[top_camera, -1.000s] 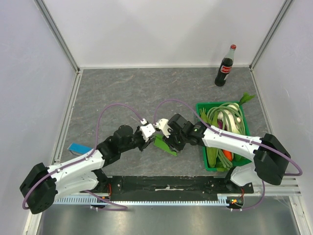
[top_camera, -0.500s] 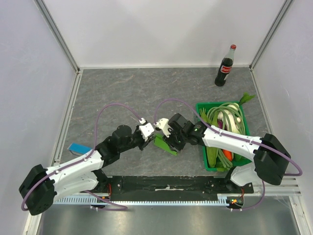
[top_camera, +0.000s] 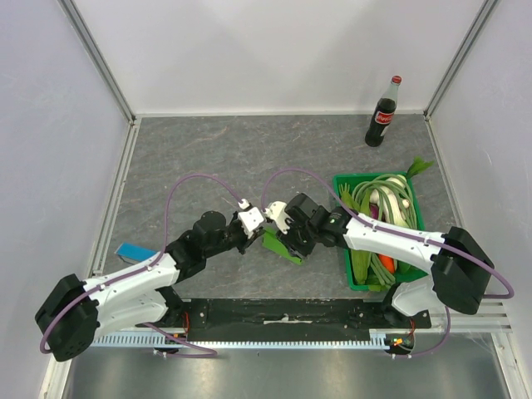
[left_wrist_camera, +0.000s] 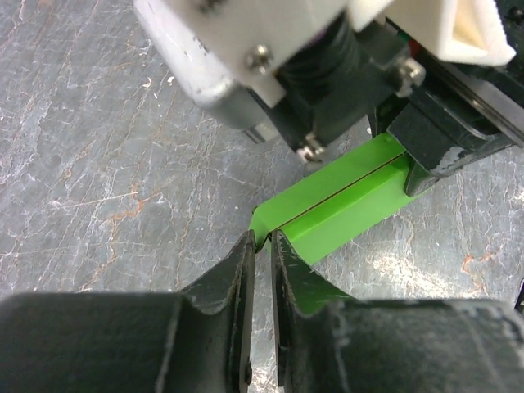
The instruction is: Fold the paper box
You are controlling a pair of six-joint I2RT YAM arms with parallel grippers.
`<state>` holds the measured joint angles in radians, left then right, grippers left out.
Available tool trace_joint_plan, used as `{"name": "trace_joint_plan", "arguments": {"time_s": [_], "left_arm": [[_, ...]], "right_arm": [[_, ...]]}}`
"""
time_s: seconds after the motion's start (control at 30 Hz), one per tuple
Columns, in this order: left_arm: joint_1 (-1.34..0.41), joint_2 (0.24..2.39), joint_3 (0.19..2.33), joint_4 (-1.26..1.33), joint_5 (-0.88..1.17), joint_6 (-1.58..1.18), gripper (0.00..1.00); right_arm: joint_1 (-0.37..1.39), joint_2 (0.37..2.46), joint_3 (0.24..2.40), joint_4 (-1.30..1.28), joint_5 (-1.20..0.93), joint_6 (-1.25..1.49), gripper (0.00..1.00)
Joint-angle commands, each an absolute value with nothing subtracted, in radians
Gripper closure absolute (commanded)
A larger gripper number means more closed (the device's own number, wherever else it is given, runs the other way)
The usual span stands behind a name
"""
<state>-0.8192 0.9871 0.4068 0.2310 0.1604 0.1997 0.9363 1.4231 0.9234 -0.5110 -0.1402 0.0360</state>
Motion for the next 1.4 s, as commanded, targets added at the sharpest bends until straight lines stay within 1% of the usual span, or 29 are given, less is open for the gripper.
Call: {"name": "trace_joint_plan", "arguments": {"time_s": [0.0, 0.07, 0.2, 0.27, 0.33, 0.77, 0.93, 1.1, 1.13, 1.17, 1.23, 1.33, 1.37], "left_arm": [[-0.811, 0.991, 0.442, 0.287, 0.153, 0.149, 0.83], [-0.811, 0.997, 0.446, 0.285, 0.152, 0.132, 0.87], [-0.811, 1.025, 0.456, 0.282, 0.156, 0.081, 0.91], [-0.811, 1.035, 0.459, 0.284, 0.175, 0.042, 0.92], [-0.811, 1.037, 0.459, 0.275, 0.176, 0.011, 0.98], [-0.811, 1.043, 0.551, 0.069, 0.179, -0.074, 0.98], [-0.811, 1.043, 0.520, 0.106, 0.196, -0.112, 0.98], [-0.813, 1.026, 0.503, 0.129, 0.157, -0.121, 0.98], [-0.813, 1.022, 0.503, 0.126, 0.153, -0.117, 0.98], [-0.811, 1.017, 0.508, 0.117, 0.125, -0.117, 0.94], [-0.808, 1.009, 0.509, 0.074, 0.080, -0.132, 0.91], [-0.778, 0.964, 0.471, 0.074, 0.023, -0.187, 0.83], [-0.755, 0.944, 0.456, 0.086, 0.023, -0.201, 0.78]], "right_arm": [[0.965, 1.404, 0.927, -0.477, -0.146, 0.025, 0.77], [0.976, 1.411, 0.928, -0.477, -0.118, 0.028, 0.78], [0.996, 1.419, 0.930, -0.469, -0.034, 0.043, 0.81], [0.999, 1.416, 0.928, -0.460, 0.000, 0.058, 0.81], [1.002, 1.414, 0.922, -0.445, 0.020, 0.067, 0.81], [1.098, 1.532, 0.922, -0.431, 0.187, 0.101, 0.83], [1.104, 1.546, 0.927, -0.416, 0.198, 0.110, 0.84], [1.106, 1.537, 0.910, -0.403, 0.178, 0.104, 0.84], [1.104, 1.534, 0.908, -0.402, 0.175, 0.103, 0.84], [1.104, 1.532, 0.905, -0.402, 0.169, 0.103, 0.84], [1.101, 1.532, 0.907, -0.402, 0.158, 0.101, 0.84], [1.089, 1.523, 0.897, -0.399, 0.114, 0.094, 0.84], [1.077, 1.517, 0.888, -0.399, 0.104, 0.092, 0.83]]}}
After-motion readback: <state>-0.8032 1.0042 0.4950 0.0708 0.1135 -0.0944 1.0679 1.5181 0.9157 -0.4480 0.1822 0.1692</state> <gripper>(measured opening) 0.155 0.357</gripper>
